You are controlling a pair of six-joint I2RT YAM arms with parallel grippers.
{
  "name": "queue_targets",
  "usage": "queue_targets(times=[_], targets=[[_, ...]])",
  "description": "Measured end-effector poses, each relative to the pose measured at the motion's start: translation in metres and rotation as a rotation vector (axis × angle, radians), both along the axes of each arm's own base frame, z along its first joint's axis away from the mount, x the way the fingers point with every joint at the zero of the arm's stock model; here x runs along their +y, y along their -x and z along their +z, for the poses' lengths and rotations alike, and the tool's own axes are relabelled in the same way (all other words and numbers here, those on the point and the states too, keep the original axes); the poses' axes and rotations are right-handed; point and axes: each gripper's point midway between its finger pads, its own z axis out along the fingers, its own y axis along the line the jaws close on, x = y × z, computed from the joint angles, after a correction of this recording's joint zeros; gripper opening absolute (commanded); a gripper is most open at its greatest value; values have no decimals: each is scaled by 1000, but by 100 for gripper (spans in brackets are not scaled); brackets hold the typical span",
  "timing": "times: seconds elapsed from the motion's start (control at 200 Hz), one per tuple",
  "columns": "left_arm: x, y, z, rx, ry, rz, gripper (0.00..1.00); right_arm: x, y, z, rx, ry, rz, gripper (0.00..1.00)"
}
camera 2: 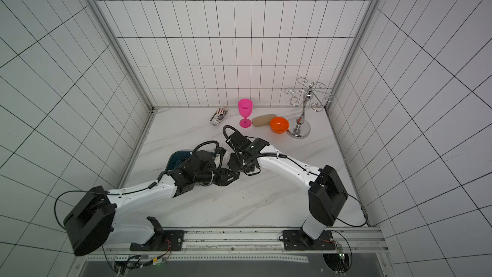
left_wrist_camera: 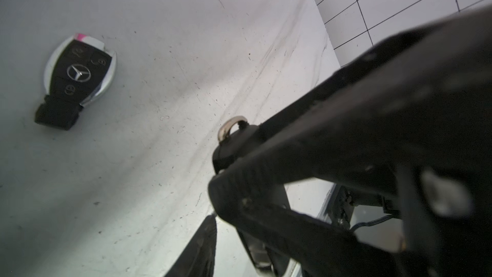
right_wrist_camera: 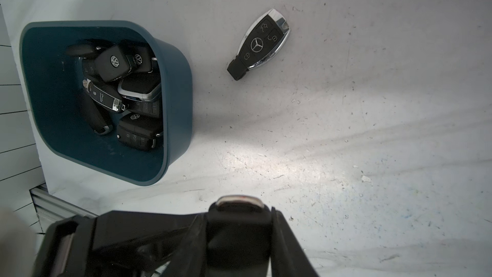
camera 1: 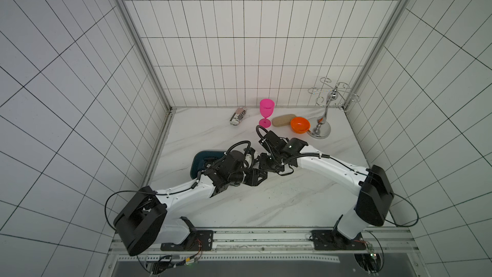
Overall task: Place the car key into the storage box
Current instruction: Pick up the car key from the center of the board.
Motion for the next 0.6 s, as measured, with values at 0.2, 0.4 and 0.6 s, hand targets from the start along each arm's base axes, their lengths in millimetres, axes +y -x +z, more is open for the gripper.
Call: queue_targets(times=[0.2, 0.4, 0.6], targets=[[1, 3, -3, 45, -8, 19, 6, 1, 0, 1, -7, 0, 3, 6], [4, 4, -3, 50, -17, 25, 0, 6, 3, 0, 2, -9, 20, 12], [8, 6, -5, 39, -44, 25, 0, 11, 3, -4, 10, -10, 48, 58]])
